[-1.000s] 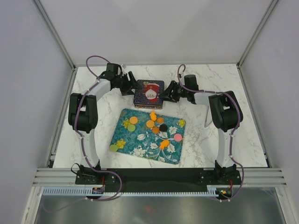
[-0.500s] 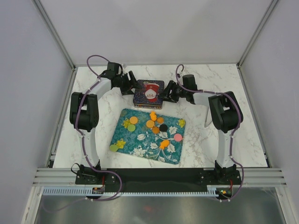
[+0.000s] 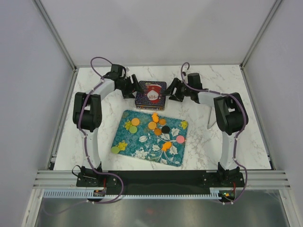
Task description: Pack the cookies
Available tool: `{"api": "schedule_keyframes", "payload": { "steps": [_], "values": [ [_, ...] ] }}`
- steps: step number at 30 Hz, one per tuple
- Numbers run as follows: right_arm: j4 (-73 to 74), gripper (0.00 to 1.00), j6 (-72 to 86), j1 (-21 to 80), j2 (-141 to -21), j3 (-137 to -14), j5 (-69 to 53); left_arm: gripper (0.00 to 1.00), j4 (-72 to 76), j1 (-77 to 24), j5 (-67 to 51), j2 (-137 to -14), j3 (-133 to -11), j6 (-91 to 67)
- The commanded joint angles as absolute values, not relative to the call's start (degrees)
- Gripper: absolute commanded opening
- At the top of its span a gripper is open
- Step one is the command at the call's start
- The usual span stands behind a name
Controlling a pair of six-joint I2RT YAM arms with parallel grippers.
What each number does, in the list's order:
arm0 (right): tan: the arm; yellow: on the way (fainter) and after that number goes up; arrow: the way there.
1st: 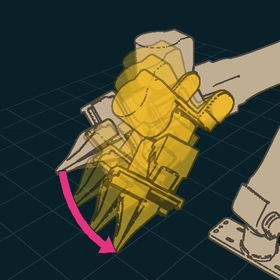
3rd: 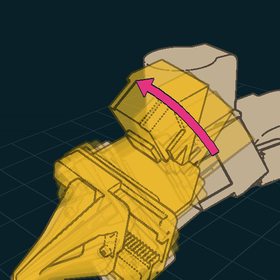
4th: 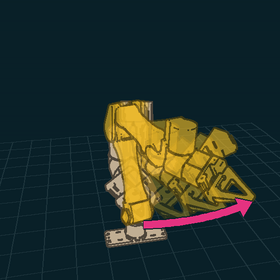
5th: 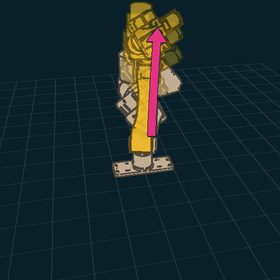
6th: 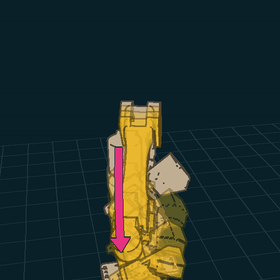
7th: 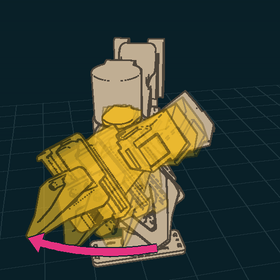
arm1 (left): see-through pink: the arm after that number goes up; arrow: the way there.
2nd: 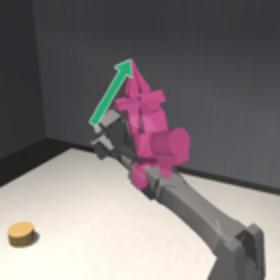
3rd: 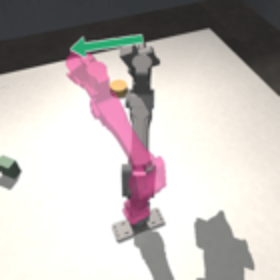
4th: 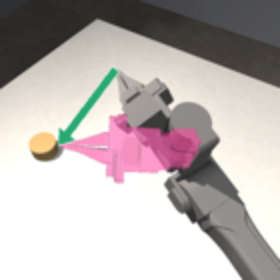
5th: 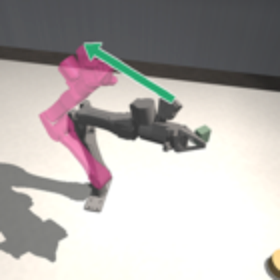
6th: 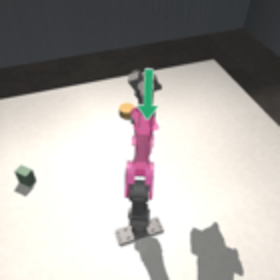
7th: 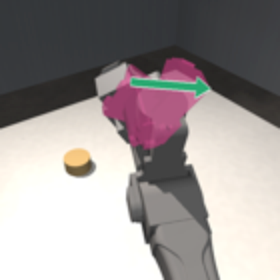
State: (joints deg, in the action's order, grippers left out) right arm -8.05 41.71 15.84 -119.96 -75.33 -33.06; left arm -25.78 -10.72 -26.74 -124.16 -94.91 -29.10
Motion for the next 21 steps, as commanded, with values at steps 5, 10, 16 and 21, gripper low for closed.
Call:
{"api": "schedule_keyframes", "payload": {
  "steps": [5,10,16,21],
  "values": [
    [-16.0,0.77,45.4,13.5,-123.6,-83.9,-31.7,0.79,-28.1,-11.0,-25.0,-126.1,-98.0,-25.8],
    [-22.1,0.77,49.5,13.7,-130.2,-88.9,-30.6,0.79,-28.7,-11.0,-25.3,-126.9,-99.0,-25.4],
    [-17.1,0.77,46.9,15.6,-137.2,-96.3,-27.8,0.79,-30.3,-11.0,-25.3,-128.0,-101.5,-24.5],
    [-20.6,0.7,49.7,16.1,-138.3,-92.5,-27.2,0.78,-30.8,-11.1,-25.5,-128.6,-102.5,-24.5]
  ]
}}
